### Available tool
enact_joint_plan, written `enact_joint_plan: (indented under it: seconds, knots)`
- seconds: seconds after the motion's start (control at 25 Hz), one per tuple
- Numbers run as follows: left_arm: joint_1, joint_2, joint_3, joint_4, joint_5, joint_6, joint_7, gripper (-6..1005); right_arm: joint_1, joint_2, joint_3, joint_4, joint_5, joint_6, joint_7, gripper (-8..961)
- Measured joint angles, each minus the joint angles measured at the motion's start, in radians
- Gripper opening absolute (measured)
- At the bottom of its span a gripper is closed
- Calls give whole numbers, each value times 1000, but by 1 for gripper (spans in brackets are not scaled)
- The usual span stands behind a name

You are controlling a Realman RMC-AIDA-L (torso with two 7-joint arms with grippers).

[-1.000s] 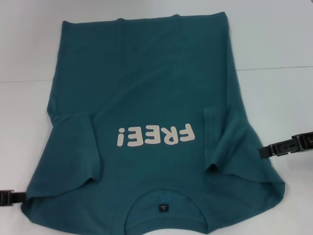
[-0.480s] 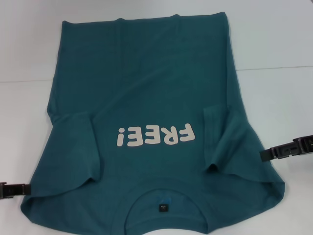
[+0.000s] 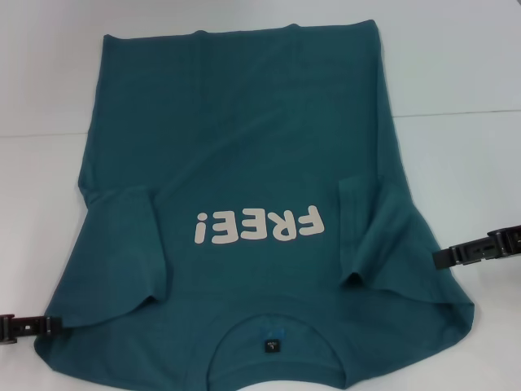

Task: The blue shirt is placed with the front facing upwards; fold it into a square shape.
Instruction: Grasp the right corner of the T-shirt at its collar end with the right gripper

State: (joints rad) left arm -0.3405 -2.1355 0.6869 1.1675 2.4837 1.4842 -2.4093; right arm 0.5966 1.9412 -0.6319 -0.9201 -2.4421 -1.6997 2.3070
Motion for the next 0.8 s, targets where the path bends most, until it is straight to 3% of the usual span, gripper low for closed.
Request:
enact_joint_plan:
  seconds: [0.12,0.8]
  knots:
    - [-1,2,4,-4,0,-7,0,917,0,0,0,8,0,0,-5,818]
    - [-49,6,10,-92,2,-1,16,919,0,-2,0,12,0,-4,-8,817]
